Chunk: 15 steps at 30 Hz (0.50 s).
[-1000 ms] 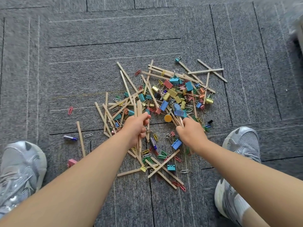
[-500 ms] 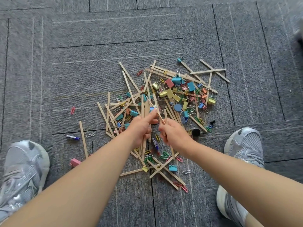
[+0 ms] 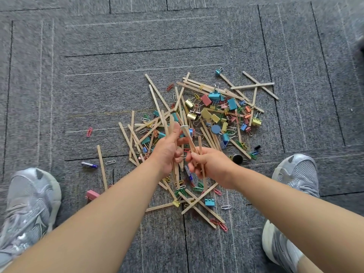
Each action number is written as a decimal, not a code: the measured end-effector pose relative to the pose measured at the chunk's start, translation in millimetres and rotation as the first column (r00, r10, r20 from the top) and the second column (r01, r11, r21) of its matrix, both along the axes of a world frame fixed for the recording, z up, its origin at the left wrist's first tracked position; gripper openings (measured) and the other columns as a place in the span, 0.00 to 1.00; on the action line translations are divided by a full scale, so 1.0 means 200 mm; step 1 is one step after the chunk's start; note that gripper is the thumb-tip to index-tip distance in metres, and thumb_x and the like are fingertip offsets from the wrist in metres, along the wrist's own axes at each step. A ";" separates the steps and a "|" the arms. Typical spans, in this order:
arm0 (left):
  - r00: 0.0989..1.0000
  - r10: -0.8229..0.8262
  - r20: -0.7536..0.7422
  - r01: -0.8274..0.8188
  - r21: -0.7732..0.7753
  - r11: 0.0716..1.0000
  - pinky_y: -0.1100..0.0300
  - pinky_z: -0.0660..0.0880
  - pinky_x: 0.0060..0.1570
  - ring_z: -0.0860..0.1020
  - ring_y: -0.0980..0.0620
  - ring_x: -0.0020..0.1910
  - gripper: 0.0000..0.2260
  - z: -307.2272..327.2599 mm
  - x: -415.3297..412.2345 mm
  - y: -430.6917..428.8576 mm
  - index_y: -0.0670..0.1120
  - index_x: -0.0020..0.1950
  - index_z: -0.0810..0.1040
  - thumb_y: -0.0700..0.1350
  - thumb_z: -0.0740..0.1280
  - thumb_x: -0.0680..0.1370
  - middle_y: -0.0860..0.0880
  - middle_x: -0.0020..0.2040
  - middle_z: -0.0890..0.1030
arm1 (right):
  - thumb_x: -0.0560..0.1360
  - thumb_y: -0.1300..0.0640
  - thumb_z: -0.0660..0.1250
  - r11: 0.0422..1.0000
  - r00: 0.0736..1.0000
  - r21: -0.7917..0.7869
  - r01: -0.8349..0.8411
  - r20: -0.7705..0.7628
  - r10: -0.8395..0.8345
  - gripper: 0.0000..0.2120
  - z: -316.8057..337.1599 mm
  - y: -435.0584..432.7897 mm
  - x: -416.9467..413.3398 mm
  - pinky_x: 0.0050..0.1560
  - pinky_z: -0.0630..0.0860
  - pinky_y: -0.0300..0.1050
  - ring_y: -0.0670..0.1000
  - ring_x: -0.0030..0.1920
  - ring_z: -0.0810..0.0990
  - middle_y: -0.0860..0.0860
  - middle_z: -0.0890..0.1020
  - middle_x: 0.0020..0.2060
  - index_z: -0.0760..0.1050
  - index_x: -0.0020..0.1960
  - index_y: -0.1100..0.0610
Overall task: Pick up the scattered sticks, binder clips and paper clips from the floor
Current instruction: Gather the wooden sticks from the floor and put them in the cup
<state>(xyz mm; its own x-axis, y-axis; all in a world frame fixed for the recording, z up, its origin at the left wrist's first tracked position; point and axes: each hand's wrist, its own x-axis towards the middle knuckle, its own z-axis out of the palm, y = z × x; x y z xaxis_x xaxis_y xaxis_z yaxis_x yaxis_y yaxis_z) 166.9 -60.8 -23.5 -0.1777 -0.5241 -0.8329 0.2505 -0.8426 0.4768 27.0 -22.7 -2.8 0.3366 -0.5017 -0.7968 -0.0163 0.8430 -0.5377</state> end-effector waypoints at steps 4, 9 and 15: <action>0.991 0.125 -0.054 -0.123 0.035 0.992 0.69 0.61 0.17 0.62 0.60 0.22 0.13 0.00 0.03 0.00 0.42 0.52 0.76 0.52 0.66 0.76 0.48 0.44 0.82 | 0.82 0.59 0.54 0.999 1.000 0.034 -0.028 0.013 0.028 0.11 -0.02 0.00 0.01 0.34 0.64 0.40 0.46 0.29 0.69 0.49 0.76 0.30 0.72 0.44 0.57; 0.957 0.290 -0.028 -0.289 0.036 0.957 0.70 0.60 0.17 0.63 0.61 0.21 0.09 0.02 0.08 -0.05 0.44 0.54 0.78 0.45 0.68 0.76 0.51 0.36 0.81 | 0.82 0.59 0.55 0.996 0.997 0.043 -0.072 -0.017 0.073 0.11 -0.05 0.02 0.01 0.32 0.63 0.40 0.46 0.28 0.69 0.49 0.76 0.30 0.72 0.44 0.57; 0.879 0.476 -0.038 -0.474 0.054 0.879 0.70 0.61 0.18 0.62 0.60 0.22 0.12 0.00 0.17 -0.11 0.43 0.52 0.76 0.50 0.68 0.75 0.52 0.37 0.80 | 0.81 0.60 0.55 0.989 0.988 0.054 -0.135 -0.074 0.139 0.10 -0.07 0.03 -0.02 0.31 0.64 0.38 0.47 0.28 0.68 0.49 0.76 0.30 0.71 0.44 0.58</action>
<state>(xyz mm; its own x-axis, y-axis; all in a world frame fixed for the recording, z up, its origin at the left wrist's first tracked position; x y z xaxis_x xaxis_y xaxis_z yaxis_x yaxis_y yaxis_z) 199.9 -82.7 -23.1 0.0426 -0.5206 -0.8527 0.6479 -0.6353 0.4203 22.9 -16.3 -17.5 0.3362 -0.4148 -0.8456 -0.1732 0.8553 -0.4884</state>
